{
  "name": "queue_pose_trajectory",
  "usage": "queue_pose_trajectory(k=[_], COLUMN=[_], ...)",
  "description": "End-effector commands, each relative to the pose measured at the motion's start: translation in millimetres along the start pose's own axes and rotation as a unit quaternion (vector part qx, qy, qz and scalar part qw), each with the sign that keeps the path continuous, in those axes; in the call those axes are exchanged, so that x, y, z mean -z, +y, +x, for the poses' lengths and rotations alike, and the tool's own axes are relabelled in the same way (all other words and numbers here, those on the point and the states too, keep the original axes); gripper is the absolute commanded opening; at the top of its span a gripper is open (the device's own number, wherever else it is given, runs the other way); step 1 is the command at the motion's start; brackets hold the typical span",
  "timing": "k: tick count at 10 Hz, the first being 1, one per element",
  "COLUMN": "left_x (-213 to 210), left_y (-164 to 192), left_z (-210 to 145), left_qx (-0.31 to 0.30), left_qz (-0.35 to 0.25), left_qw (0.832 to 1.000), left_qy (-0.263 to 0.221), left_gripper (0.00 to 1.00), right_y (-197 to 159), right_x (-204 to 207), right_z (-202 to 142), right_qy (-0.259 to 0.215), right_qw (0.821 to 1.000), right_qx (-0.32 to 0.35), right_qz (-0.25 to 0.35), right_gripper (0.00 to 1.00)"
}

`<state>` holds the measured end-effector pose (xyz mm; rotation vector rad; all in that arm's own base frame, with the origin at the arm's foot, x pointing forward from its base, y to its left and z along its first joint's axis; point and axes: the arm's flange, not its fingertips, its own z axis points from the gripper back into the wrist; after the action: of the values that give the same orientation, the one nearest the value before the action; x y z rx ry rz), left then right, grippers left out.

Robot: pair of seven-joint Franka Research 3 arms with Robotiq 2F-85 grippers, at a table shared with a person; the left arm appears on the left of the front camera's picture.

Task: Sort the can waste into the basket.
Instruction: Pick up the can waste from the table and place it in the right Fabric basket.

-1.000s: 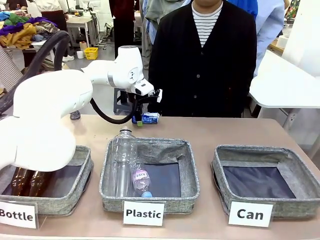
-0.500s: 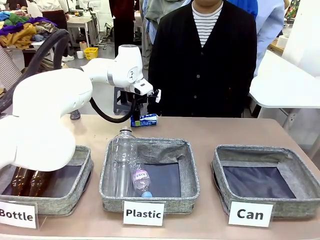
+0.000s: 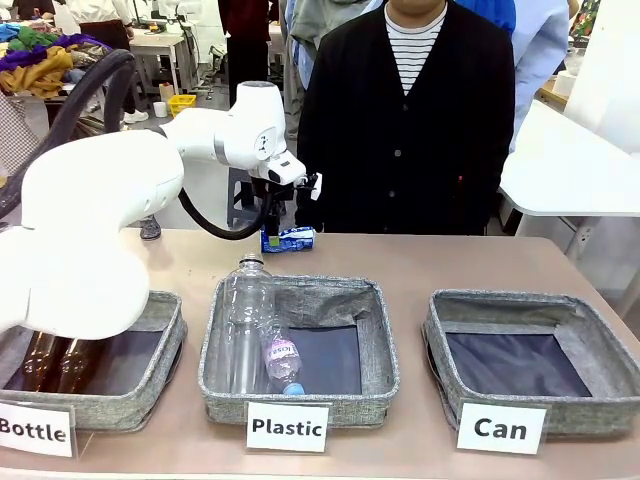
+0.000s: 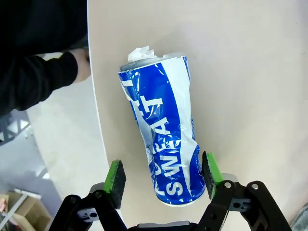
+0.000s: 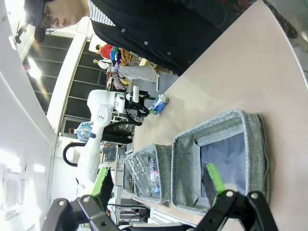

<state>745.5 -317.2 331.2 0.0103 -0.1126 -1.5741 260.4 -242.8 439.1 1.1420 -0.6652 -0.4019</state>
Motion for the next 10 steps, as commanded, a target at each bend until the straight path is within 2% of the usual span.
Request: queue_pose_trajectory(k=[1,4,10], left_x=[4.4,12.3,42.5], left_y=[27.8,38.4,56.7], left_z=[9.1,10.8,15.4], left_qx=[-0.006,0.010,0.018], left_qz=[-0.001,0.009,-0.026], left_qw=[1.000,1.000,0.999], left_qy=[0.011,-0.008,-0.017], left_gripper=[0.83,0.83,0.83], right_y=[-0.2,-0.2,-0.2], right_x=[0.5,0.5,0.5], right_z=[2.2,2.2,2.2], right_qy=[-0.009,-0.009,-0.009], right_qw=[1.000,1.000,1.000], right_qx=[-0.013,-0.013,-0.013], right_qz=[0.011,0.011,0.011], right_gripper=[1.00,1.00,1.00])
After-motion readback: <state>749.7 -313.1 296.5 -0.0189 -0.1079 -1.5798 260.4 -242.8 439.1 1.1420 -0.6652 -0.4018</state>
